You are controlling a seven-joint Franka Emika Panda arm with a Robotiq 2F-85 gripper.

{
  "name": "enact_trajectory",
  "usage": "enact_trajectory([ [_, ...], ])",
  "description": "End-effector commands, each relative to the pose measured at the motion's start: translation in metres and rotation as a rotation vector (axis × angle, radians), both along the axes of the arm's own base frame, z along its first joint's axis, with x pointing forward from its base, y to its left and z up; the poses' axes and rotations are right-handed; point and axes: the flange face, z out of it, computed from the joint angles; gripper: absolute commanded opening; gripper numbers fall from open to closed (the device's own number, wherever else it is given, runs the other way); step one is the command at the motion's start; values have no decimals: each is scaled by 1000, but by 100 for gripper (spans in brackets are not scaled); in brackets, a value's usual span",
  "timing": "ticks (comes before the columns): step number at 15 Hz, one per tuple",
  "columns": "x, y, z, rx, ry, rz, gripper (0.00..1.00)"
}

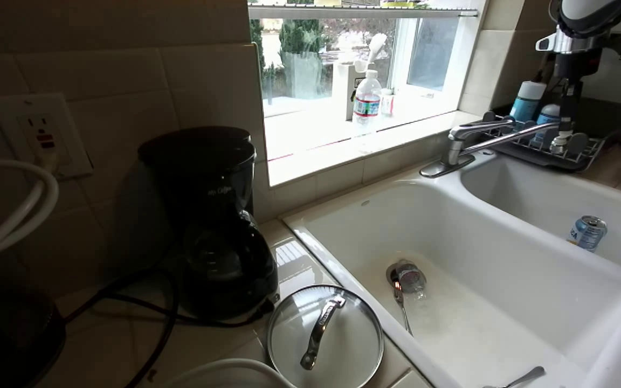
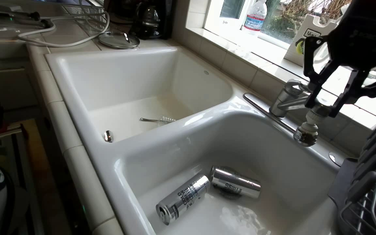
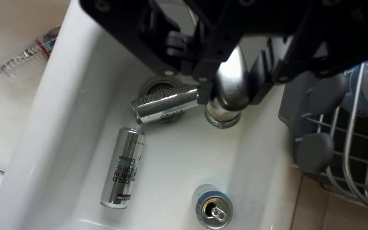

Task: Turn the faucet head to the right

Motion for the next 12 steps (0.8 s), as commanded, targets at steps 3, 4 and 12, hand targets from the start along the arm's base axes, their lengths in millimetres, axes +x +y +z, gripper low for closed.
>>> enact_trajectory([
  [3, -3, -71, 7, -81, -25, -71, 58],
  [4, -7, -65, 12, -62, -6, -100, 58],
  [12, -55, -70, 86, -134, -175, -387, 100],
])
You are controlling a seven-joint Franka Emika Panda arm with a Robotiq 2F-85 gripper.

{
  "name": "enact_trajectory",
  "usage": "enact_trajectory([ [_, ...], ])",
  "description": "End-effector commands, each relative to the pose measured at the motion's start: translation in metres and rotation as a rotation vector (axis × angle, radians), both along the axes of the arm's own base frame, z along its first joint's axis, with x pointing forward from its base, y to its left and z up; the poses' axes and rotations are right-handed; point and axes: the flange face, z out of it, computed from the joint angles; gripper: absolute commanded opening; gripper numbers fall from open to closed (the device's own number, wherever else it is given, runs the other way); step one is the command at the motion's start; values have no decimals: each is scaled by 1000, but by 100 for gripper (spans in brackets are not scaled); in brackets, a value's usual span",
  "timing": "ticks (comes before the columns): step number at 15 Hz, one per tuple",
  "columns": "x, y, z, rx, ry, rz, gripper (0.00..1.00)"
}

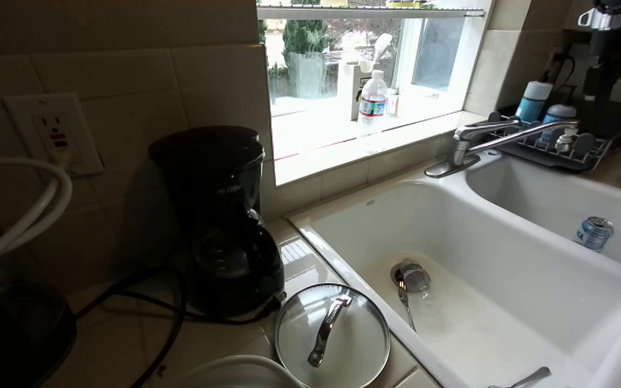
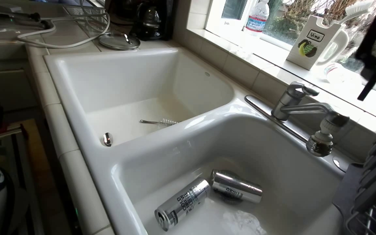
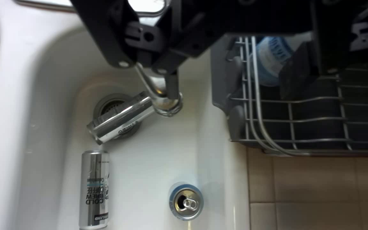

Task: Turn the faucet head to the right

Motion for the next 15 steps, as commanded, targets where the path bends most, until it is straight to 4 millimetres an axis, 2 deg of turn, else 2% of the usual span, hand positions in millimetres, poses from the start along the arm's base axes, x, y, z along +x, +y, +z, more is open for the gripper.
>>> enact_trajectory([
  [1, -32, -3, 45, -75, -18, -102, 100],
  [3, -51, 7, 63, -95, 51, -126, 100],
  [6, -73, 41, 87, -96, 68, -197, 100],
  [11, -111, 129, 111, -2, 280, -354, 100],
  [13, -122, 164, 116, 34, 322, -452, 100],
  [14, -124, 177, 117, 40, 289, -474, 100],
  [15, -112, 156, 118, 22, 305, -419, 100],
])
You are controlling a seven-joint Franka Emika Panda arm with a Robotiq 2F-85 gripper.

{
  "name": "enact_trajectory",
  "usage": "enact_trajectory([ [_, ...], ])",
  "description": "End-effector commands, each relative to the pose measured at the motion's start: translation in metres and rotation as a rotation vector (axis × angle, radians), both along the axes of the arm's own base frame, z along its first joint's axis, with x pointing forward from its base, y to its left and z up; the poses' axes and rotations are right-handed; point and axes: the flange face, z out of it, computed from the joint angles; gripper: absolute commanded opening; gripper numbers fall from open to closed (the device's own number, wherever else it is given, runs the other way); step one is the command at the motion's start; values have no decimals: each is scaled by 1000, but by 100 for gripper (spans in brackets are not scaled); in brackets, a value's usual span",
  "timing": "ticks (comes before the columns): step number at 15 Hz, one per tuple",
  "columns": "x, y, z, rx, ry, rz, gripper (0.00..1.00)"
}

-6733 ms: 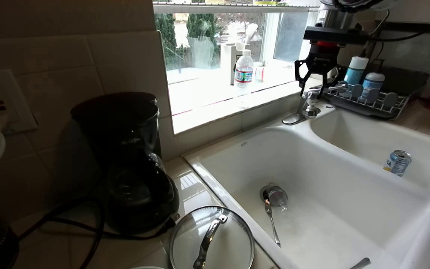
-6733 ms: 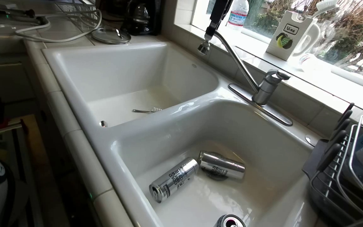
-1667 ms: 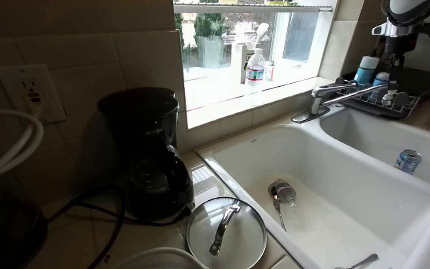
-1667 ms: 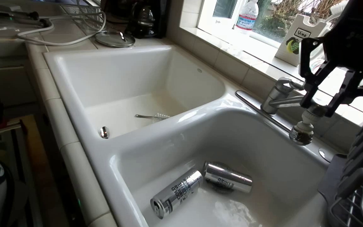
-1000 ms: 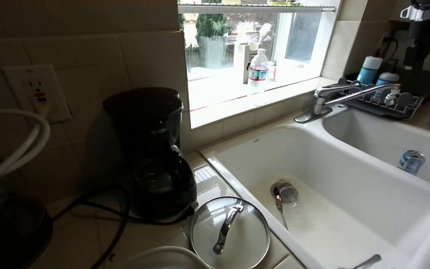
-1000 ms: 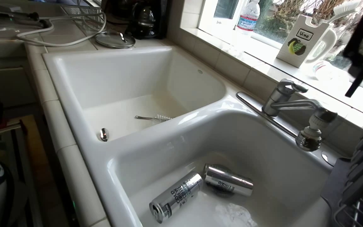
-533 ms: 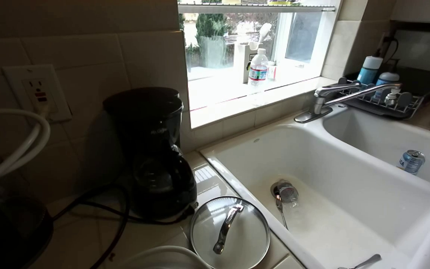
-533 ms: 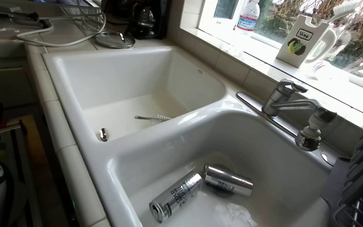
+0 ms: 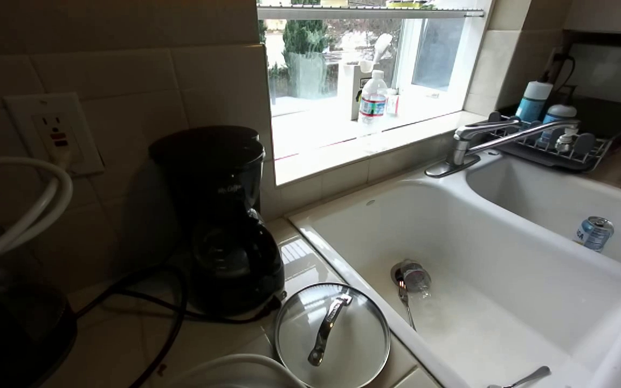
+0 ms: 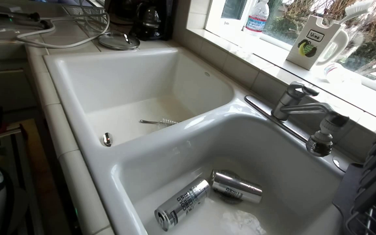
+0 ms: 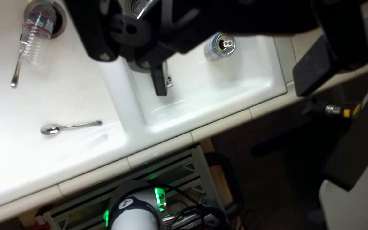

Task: Turn the faucet head to the right

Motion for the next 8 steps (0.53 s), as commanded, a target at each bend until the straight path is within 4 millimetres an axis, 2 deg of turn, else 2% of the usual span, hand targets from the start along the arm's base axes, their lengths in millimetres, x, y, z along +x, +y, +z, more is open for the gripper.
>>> enact_trajectory([
  [1, -1, 11, 3, -2, -9, -20, 100],
  [3, -4, 18, 4, -6, -17, -33, 100],
  [8, -6, 17, 2, -5, -12, -41, 100],
])
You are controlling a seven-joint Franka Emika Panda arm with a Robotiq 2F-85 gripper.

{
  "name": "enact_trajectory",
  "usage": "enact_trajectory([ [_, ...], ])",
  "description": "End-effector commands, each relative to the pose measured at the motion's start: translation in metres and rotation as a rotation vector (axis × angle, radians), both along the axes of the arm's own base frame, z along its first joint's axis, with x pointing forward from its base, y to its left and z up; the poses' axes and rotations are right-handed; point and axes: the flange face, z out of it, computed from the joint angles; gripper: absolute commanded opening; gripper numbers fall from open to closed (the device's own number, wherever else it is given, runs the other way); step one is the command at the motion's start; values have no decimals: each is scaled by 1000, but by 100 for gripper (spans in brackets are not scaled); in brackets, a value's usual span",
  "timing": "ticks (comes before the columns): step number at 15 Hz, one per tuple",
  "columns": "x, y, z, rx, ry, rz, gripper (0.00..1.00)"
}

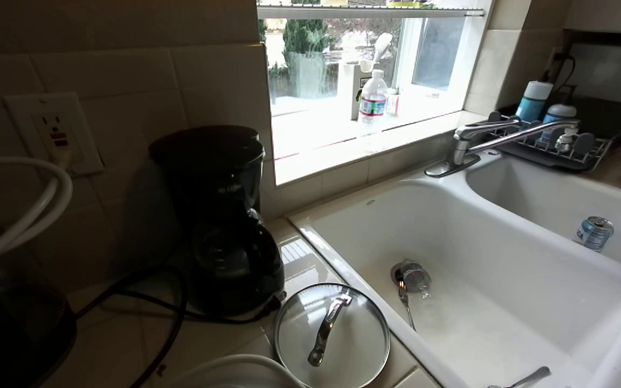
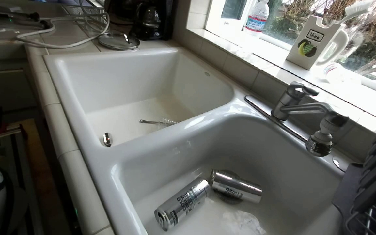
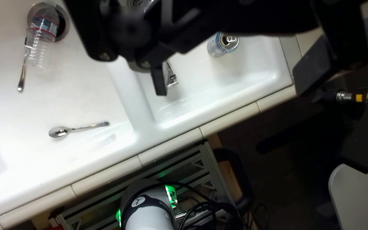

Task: Turn the faucet head to the right

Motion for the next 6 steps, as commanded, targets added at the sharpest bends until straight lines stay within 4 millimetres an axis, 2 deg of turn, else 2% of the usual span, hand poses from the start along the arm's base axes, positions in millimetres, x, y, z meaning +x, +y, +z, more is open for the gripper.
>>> enact_trajectory([
  [1, 0, 0, 0, 0, 1, 0, 100],
  [6, 0, 0, -1, 1, 5, -1, 100],
])
